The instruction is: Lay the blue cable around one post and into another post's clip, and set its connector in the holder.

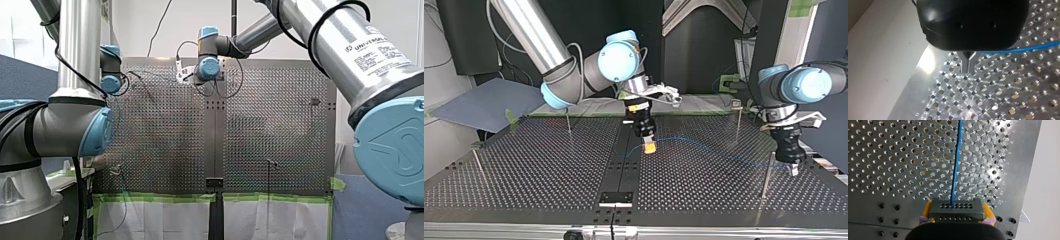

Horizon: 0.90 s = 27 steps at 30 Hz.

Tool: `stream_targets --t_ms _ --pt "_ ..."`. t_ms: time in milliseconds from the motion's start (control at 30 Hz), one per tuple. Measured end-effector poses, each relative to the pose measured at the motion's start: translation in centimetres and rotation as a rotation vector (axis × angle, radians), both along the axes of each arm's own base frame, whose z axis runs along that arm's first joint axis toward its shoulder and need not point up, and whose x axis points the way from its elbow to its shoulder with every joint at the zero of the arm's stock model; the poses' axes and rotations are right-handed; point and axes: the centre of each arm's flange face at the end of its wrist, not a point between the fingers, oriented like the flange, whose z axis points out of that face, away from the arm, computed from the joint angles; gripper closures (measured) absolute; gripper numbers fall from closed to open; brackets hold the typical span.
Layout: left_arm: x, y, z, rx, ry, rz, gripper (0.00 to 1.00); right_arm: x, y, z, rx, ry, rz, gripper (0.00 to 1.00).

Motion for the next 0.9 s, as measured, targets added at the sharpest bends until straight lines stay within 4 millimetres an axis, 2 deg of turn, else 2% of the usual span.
stream_targets --t_ms 33,67,100,167,200,233,267,300,367,633,900 --pt "0.0 -0.1 0.0 0.000 0.000 -0.003 0.83 0.0 0.0 0.0 0.000 0.000 0.001 1.00" --pt "0.0 -0.2 0.0 -0.001 0.001 -0.007 0.71 0.0 0.1 0.0 0.000 0.000 0.002 1.00" --pt "0.0 -0.3 -0.1 -0.003 0.000 -0.011 0.71 0.1 0.1 0.0 0.000 0.000 0.003 1.00" --pt "0.0 -0.4 -0.1 -0.009 -0.001 -0.017 0.55 0.1 0.1 0.0 0.000 0.001 0.004 1.00" --pt "0.0 -0.5 -0.1 -0.012 -0.002 -0.019 0.55 0.1 0.1 0.0 0.001 0.001 0.004 1.00" --pt "0.0 -0.5 -0.1 -0.014 -0.002 -0.021 0.38 0.1 0.1 -0.1 0.002 0.002 0.004 1.00" --pt "0.0 -0.5 -0.1 -0.019 -0.004 -0.023 0.27 0.0 0.1 -0.1 0.002 0.003 0.004 1.00" --pt "0.0 -0.5 -0.1 -0.023 -0.004 -0.025 0.27 0.0 0.1 -0.2 0.003 0.004 0.003 1.00" --pt "0.0 -0.6 -0.1 -0.034 -0.006 -0.028 0.16 -0.1 0.1 -0.3 0.005 0.006 0.001 1.00" --pt "-0.1 -0.4 -0.5 -0.060 0.007 -0.021 0.13 -0.4 0.0 -1.6 0.016 0.019 -0.006 1.00" --pt "0.6 -1.0 -2.8 -0.072 0.062 -0.048 0.10 -0.9 0.1 -3.5 0.032 0.034 -0.012 1.00"
